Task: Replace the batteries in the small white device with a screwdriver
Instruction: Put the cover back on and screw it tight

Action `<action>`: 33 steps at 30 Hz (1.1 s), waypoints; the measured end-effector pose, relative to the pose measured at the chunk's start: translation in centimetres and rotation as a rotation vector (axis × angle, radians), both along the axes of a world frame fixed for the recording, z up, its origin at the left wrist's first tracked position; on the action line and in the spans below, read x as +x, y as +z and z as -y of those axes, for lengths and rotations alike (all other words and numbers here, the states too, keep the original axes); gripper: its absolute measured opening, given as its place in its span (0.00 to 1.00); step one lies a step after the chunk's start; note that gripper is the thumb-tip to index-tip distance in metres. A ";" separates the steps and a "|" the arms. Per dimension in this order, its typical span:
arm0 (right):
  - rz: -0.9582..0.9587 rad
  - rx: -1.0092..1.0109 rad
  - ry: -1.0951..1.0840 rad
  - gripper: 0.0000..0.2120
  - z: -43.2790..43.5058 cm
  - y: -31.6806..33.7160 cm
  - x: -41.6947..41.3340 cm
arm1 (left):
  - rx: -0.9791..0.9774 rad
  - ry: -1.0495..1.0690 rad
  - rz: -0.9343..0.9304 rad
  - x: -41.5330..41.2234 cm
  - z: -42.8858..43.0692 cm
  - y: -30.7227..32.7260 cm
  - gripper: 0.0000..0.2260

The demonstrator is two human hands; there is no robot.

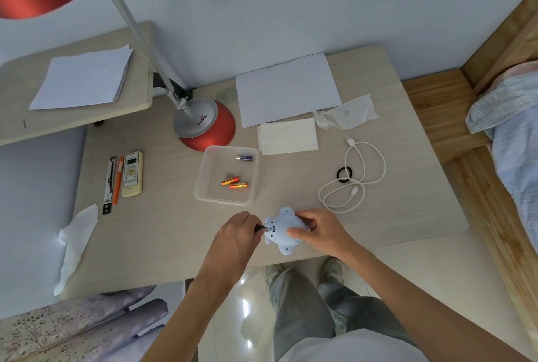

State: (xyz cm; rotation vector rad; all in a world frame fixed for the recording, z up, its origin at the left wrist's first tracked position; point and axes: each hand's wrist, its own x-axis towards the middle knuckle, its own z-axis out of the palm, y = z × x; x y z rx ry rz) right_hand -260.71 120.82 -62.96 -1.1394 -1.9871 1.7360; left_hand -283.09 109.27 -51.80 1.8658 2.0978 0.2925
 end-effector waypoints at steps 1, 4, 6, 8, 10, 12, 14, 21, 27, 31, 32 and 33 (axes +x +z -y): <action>0.004 0.001 0.001 0.16 0.0 -0.1 0.0 | -0.004 0.000 -0.020 -0.3 -0.2 0.0 0.07; 0.006 -0.004 0.001 0.14 0.0 -0.1 0.1 | -0.059 -0.100 -0.099 -0.6 -0.6 0.3 0.19; 0.010 -0.015 -0.002 0.14 0.1 -0.2 0.2 | -0.122 -0.104 -0.114 -0.3 -0.9 0.4 0.25; 0.014 -0.030 -0.002 0.14 0.2 -0.2 0.2 | -0.126 -0.066 -0.051 0.1 -1.3 0.4 0.19; 0.021 -0.030 -0.001 0.16 0.2 -0.2 0.2 | -0.164 -0.021 0.078 0.4 -1.5 0.5 0.10; 0.026 -0.028 0.003 0.19 0.2 -0.1 0.1 | -0.182 -0.040 0.145 0.3 -1.6 0.6 0.05; 0.028 -0.030 0.003 0.20 0.2 -0.1 0.1 | -0.198 -0.084 0.144 0.1 -1.4 0.9 0.02; 0.036 -0.037 0.000 0.20 0.3 0.3 0.2 | -0.210 -0.133 0.018 -0.7 -0.5 0.1 0.05; 0.048 -0.035 0.001 0.20 0.3 0.4 0.1 | -0.184 -0.107 -0.002 -0.2 -0.3 0.2 0.09; 0.041 -0.035 0.006 0.20 0.3 0.3 0.1 | -0.247 -0.075 0.110 0.3 -0.2 0.9 0.06; 0.042 -0.040 0.004 0.20 0.3 0.2 0.1 | -0.259 -0.069 0.141 0.4 -0.1 1.1 0.06; 0.041 -0.043 -0.001 0.19 0.3 0.1 0.1 | -0.270 -0.074 0.150 0.3 -0.1 1.1 0.06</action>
